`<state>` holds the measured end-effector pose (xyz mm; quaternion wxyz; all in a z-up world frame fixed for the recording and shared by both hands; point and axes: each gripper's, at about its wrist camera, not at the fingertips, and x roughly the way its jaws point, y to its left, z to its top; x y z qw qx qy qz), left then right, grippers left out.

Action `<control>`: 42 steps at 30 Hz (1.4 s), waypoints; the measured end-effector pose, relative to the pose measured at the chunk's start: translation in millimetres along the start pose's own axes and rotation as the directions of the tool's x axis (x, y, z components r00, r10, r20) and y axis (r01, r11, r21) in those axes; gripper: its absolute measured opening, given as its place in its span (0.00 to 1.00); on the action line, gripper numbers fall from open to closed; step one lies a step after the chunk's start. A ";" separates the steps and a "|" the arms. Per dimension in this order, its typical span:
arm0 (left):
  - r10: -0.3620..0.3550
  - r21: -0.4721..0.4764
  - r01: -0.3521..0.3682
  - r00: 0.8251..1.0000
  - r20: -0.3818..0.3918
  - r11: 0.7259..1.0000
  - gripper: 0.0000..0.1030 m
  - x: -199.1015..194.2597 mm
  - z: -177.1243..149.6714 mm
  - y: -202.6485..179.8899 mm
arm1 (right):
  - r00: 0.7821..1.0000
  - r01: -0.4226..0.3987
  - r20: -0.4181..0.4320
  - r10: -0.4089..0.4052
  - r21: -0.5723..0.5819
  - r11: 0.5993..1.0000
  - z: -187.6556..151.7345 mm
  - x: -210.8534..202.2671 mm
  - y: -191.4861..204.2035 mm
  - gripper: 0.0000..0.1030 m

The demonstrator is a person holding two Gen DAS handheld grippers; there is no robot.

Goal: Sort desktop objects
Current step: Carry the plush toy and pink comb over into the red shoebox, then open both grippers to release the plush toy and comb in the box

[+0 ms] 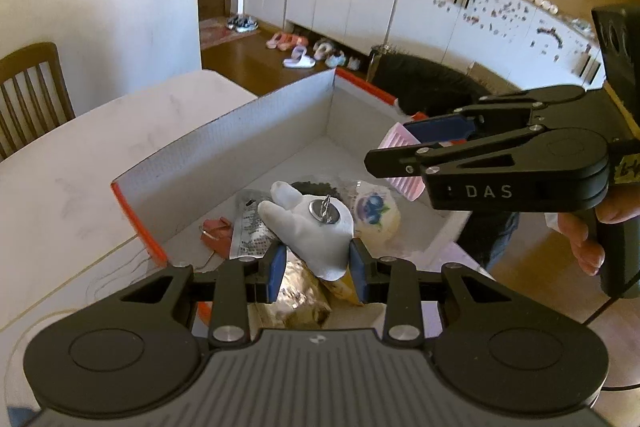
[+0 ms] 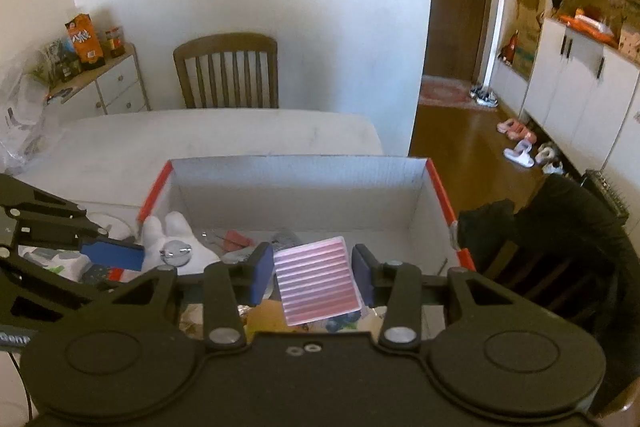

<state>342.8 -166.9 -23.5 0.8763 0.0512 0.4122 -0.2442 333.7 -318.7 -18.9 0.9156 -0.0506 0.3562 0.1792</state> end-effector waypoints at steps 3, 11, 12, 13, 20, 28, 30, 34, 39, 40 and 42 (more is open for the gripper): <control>0.015 0.013 -0.015 0.999 -0.035 1.000 0.32 18.9 6.8 1.7 | 1.000 -0.002 -0.028 0.002 0.001 1.000 3.5 16.1 -4.7 0.41; 0.042 0.018 -0.040 0.993 -0.113 0.999 0.32 56.6 20.8 10.9 | 0.996 0.005 -0.092 0.000 0.050 0.999 11.6 52.9 -19.6 0.41; 0.048 0.020 -0.046 0.991 -0.123 0.999 0.32 60.1 21.7 11.8 | 0.995 0.004 -0.102 0.001 0.047 0.999 12.8 56.7 -20.6 0.41; 0.043 0.017 -0.041 0.988 -0.147 0.999 0.32 65.5 22.7 13.8 | 0.994 0.003 -0.110 0.001 0.042 0.999 13.1 60.3 -19.9 0.41; 0.039 0.018 -0.035 0.973 -0.226 0.999 0.32 82.4 20.3 15.1 | 0.984 -0.011 -0.177 0.019 0.044 0.999 13.3 80.0 -21.0 0.41; 0.043 0.012 -0.041 0.964 -0.263 0.999 0.32 89.1 21.8 17.0 | 0.971 -0.009 -0.237 0.018 0.038 0.999 7.1 91.7 -19.4 0.42; 0.045 0.008 -0.044 0.963 -0.268 0.999 0.32 89.7 20.3 17.4 | 0.970 -0.011 -0.243 0.021 0.043 0.999 6.4 92.5 -19.5 0.42; 0.044 -0.004 -0.047 0.964 -0.263 0.999 0.34 87.3 19.2 18.1 | 0.968 -0.003 -0.249 0.015 0.047 0.999 6.4 93.3 -19.7 0.45; 0.043 -0.020 -0.049 0.973 -0.228 0.999 0.50 79.4 19.0 17.8 | 0.973 0.001 -0.232 0.014 0.063 0.998 7.0 87.3 -22.7 0.55; 0.042 -0.024 -0.048 0.974 -0.223 0.999 0.51 78.0 19.2 17.5 | 0.973 0.001 -0.229 0.013 0.064 0.998 7.3 86.0 -23.0 0.55; 0.036 -0.029 -0.042 0.977 -0.209 0.999 0.56 73.3 19.6 16.1 | 0.974 0.002 -0.225 0.014 0.067 0.998 7.5 83.2 -24.0 0.55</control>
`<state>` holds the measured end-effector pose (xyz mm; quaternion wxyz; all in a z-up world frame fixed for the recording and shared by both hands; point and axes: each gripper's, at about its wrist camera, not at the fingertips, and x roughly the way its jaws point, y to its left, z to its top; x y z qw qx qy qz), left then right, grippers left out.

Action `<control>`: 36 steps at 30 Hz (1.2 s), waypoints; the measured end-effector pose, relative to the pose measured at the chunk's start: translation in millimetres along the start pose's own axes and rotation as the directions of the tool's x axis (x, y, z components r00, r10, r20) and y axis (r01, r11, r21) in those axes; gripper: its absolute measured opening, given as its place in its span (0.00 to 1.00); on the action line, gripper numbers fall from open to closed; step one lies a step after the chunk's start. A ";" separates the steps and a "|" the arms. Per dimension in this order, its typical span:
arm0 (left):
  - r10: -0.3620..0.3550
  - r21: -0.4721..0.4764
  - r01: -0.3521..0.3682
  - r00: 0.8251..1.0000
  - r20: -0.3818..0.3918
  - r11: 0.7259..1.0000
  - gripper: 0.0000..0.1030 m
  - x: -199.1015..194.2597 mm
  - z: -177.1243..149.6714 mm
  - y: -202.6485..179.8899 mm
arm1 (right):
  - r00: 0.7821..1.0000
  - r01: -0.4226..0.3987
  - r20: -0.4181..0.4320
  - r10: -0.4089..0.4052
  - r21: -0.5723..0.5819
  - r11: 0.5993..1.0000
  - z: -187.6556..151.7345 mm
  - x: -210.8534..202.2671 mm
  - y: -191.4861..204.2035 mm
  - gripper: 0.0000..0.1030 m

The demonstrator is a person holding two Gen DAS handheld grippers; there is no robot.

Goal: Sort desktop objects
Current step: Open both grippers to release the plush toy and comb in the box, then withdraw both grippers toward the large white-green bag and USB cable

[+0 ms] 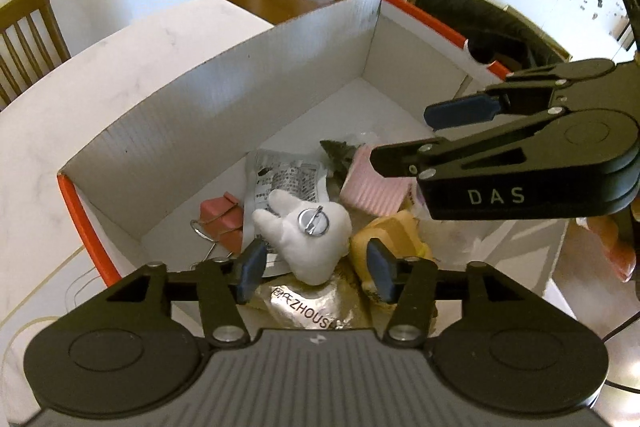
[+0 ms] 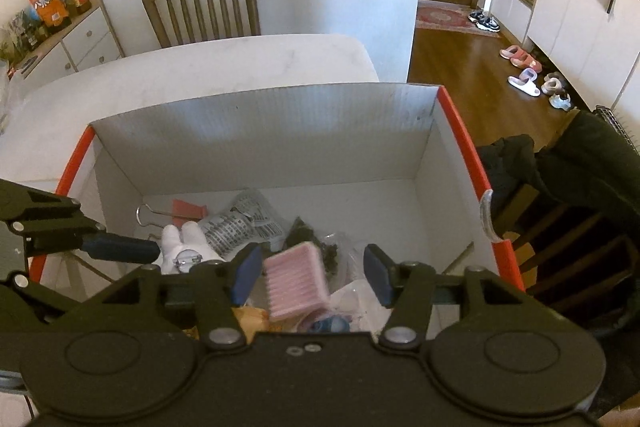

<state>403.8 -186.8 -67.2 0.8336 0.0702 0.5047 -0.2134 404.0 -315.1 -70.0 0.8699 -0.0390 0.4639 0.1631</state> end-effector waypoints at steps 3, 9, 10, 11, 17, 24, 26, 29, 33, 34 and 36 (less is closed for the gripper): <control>-0.007 -0.003 0.007 1.000 0.025 1.000 0.61 -7.9 -1.4 -2.0 | 1.000 -0.001 0.011 0.001 0.004 1.000 -1.3 -5.7 -0.6 0.56; -0.020 -0.026 0.022 0.997 0.074 0.999 0.61 -28.6 -7.1 -1.1 | 0.999 -0.023 0.039 0.023 0.010 1.000 -2.4 -23.3 -1.6 0.56; -0.021 -0.028 0.023 0.996 0.081 0.999 0.61 -32.6 -7.9 -1.0 | 0.999 -0.028 0.046 0.028 0.009 1.000 -2.7 -27.3 -0.9 0.56; -0.022 -0.030 0.025 0.996 0.089 0.999 0.61 -36.4 -9.7 -1.1 | 0.998 -0.032 0.052 0.031 0.005 0.999 -2.8 -31.1 -0.2 0.56; -0.033 -0.043 0.039 0.990 0.134 0.998 0.62 -57.6 -18.3 0.6 | 0.994 -0.049 0.096 0.049 -0.007 0.999 -5.0 -55.1 8.7 0.56; -0.053 -0.044 0.063 0.979 0.195 0.997 0.62 -88.9 -34.0 1.3 | 0.986 -0.081 0.146 0.079 0.007 0.997 -11.8 -84.3 18.9 0.56; -0.062 -0.040 0.072 0.976 0.209 0.997 0.62 -97.5 -38.5 2.0 | 0.983 -0.082 0.163 0.080 0.003 0.997 -15.3 -93.4 23.3 0.59; -0.072 -0.033 0.081 0.970 0.231 0.996 0.61 -111.9 -47.5 4.9 | 0.978 -0.084 0.189 0.085 -0.009 0.996 -21.6 -106.7 31.9 0.63; -0.083 -0.018 0.090 0.962 0.259 0.996 0.62 -130.4 -61.1 9.6 | 0.974 -0.070 0.216 0.075 -0.029 0.997 -28.7 -121.7 48.3 0.63; -0.086 -0.017 0.094 0.961 0.264 0.995 0.62 -134.2 -64.3 11.1 | 0.972 -0.069 0.221 0.074 -0.031 0.997 -30.7 -124.7 52.2 0.64; -0.094 -0.011 0.101 0.957 0.274 0.995 0.62 -142.6 -71.9 15.4 | 0.971 -0.067 0.228 0.073 -0.031 0.997 -34.8 -130.0 60.6 0.65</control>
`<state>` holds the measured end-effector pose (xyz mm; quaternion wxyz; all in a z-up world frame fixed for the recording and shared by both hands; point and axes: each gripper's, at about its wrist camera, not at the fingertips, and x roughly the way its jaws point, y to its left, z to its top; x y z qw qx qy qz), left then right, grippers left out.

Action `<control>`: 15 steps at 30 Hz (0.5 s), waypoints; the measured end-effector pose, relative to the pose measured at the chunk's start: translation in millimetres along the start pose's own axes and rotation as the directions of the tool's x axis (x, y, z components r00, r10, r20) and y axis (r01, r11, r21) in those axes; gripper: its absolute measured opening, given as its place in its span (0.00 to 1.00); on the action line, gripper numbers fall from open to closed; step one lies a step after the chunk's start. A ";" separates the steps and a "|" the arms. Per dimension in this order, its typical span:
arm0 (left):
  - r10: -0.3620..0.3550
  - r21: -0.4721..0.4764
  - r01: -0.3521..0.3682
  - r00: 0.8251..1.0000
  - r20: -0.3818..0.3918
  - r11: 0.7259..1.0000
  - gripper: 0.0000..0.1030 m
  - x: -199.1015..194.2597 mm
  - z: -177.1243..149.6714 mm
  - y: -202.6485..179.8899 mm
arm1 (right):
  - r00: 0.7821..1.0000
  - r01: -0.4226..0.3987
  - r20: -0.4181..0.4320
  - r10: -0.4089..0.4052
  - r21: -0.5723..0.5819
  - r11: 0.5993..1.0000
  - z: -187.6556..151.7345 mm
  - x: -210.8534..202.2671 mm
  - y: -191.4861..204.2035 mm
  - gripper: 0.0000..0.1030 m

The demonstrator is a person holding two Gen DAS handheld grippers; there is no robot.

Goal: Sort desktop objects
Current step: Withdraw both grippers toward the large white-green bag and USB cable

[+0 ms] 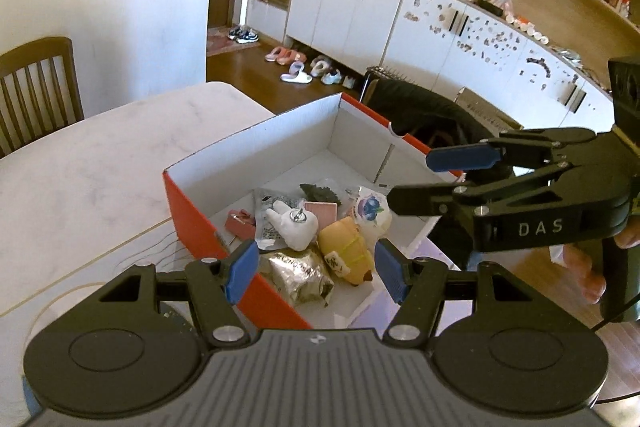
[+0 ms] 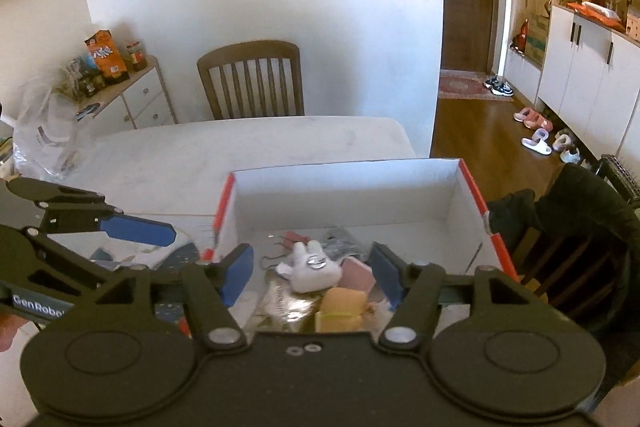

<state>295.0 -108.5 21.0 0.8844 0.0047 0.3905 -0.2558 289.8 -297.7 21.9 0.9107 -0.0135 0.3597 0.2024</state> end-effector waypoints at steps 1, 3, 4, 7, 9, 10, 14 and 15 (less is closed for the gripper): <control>-0.005 0.005 0.005 1.000 0.005 1.000 0.62 -5.3 -2.6 1.7 | 1.000 0.002 0.002 -0.002 0.001 1.000 -1.8 -2.3 4.3 0.67; -0.008 0.011 0.008 1.000 0.014 1.000 0.66 -14.6 -7.7 4.8 | 1.000 0.005 0.003 -0.005 0.001 1.000 -5.6 -5.3 13.7 0.67; -0.010 0.013 0.010 1.000 0.018 1.000 0.68 -19.4 -10.5 7.1 | 1.000 0.008 0.004 -0.008 0.001 1.000 -7.8 -6.7 19.3 0.67; -0.015 0.019 0.014 0.999 0.030 1.000 0.70 -32.5 -18.7 13.7 | 1.000 0.016 0.009 -0.016 0.005 1.000 -14.8 -10.4 34.3 0.70; -0.018 0.020 0.017 0.999 0.035 1.000 0.77 -40.8 -25.3 20.4 | 1.000 0.024 0.015 -0.024 0.010 1.000 -18.8 -12.1 46.6 0.71; -0.023 0.020 0.022 0.999 0.038 1.000 0.79 -44.5 -28.6 24.1 | 1.000 0.026 0.017 -0.026 0.012 1.000 -20.7 -13.1 51.6 0.75; -0.029 0.026 0.028 0.999 0.038 0.999 0.83 -59.1 -44.3 38.5 | 0.999 0.037 0.031 -0.038 0.026 0.999 -30.9 -16.4 71.5 0.81; -0.027 0.030 0.026 0.999 0.039 0.999 0.87 -62.8 -49.0 42.9 | 0.999 0.038 0.031 -0.039 0.031 0.999 -33.5 -16.3 76.6 0.81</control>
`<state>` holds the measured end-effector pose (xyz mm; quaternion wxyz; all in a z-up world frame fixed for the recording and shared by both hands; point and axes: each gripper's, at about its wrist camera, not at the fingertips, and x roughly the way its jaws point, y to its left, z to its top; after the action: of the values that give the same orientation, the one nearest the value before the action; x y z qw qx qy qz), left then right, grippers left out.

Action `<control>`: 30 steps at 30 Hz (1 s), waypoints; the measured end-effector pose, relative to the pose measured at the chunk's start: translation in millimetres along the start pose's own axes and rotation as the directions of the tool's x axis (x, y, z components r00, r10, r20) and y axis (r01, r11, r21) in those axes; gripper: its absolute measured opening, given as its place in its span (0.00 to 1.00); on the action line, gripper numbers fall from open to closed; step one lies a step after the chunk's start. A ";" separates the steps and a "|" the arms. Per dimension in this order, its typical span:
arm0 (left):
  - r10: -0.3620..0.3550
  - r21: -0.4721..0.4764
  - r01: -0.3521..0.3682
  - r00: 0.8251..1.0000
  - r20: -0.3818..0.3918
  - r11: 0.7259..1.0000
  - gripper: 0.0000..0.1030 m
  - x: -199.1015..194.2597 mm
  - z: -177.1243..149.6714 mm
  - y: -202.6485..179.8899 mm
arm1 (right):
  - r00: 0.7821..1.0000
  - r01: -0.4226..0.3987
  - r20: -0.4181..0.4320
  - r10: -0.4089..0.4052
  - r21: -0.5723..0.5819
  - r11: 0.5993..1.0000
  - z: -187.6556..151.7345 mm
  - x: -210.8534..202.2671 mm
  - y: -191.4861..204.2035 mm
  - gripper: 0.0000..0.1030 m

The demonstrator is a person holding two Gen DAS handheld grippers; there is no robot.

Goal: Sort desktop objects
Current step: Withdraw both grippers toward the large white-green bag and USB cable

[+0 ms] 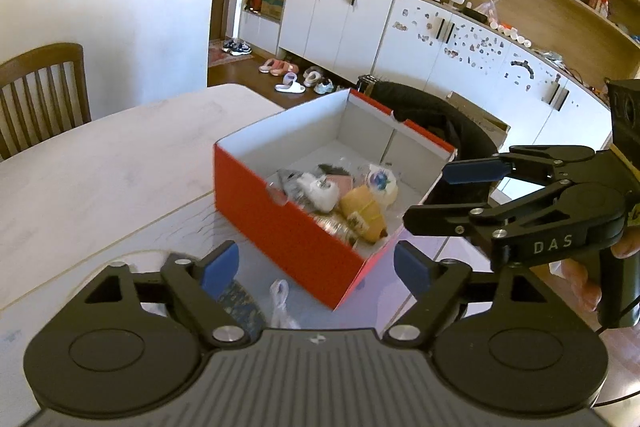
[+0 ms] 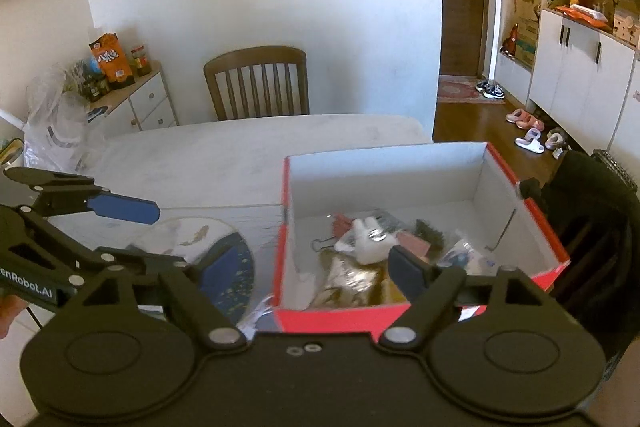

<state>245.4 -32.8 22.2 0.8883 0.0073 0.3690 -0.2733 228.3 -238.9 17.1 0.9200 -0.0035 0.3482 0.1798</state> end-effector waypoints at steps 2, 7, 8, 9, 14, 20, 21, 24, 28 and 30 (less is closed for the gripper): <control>0.009 0.012 -0.009 1.000 0.008 1.000 0.96 -8.4 -9.2 8.2 | 1.000 0.010 -0.003 -0.010 0.006 1.000 -6.1 0.7 11.6 0.82; 0.015 0.034 -0.015 1.000 0.009 0.999 1.00 -23.1 -31.6 29.8 | 1.000 0.028 -0.011 -0.028 0.020 0.999 -19.8 3.7 39.3 0.82; 0.013 0.034 -0.013 1.000 0.008 0.999 1.00 -25.0 -35.6 35.3 | 0.999 0.031 -0.013 -0.030 0.024 0.999 -22.1 4.9 44.0 0.82; 0.012 0.032 -0.013 1.000 0.005 0.999 1.00 -26.4 -40.2 41.1 | 0.999 0.032 -0.017 -0.031 0.026 0.999 -24.6 6.7 49.3 0.82; 0.020 0.045 -0.020 1.000 -0.009 0.999 1.00 -30.0 -59.5 66.3 | 0.998 0.057 -0.030 -0.056 0.028 0.998 -35.3 18.4 71.2 0.82; 0.021 0.094 -0.019 0.999 -0.027 0.995 1.00 -21.2 -76.4 93.9 | 0.994 0.101 -0.050 -0.099 0.037 0.994 -48.7 40.4 84.6 0.82; 0.021 0.109 -0.018 0.999 -0.027 0.994 1.00 -17.9 -78.4 97.1 | 0.993 0.108 -0.052 -0.106 0.038 0.993 -51.2 43.8 86.0 0.81; 0.008 0.155 -0.002 0.999 -0.038 0.988 1.00 -6.8 -83.8 106.2 | 0.990 0.127 -0.062 -0.124 0.039 0.991 -57.2 56.8 90.7 0.81; -0.008 0.232 0.021 0.998 -0.057 0.973 1.00 8.8 -91.1 117.9 | 0.986 0.157 -0.068 -0.155 0.025 0.987 -63.5 74.6 98.8 0.79; -0.016 0.265 0.031 0.998 -0.056 0.964 1.00 14.5 -93.9 122.4 | 0.983 0.169 -0.069 -0.167 0.022 0.985 -66.4 82.6 102.2 0.78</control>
<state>252.7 84.5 -78.7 0.8659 0.1291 0.3527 -0.3305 209.0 -124.9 -74.1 0.9198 -0.0263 0.3796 0.0964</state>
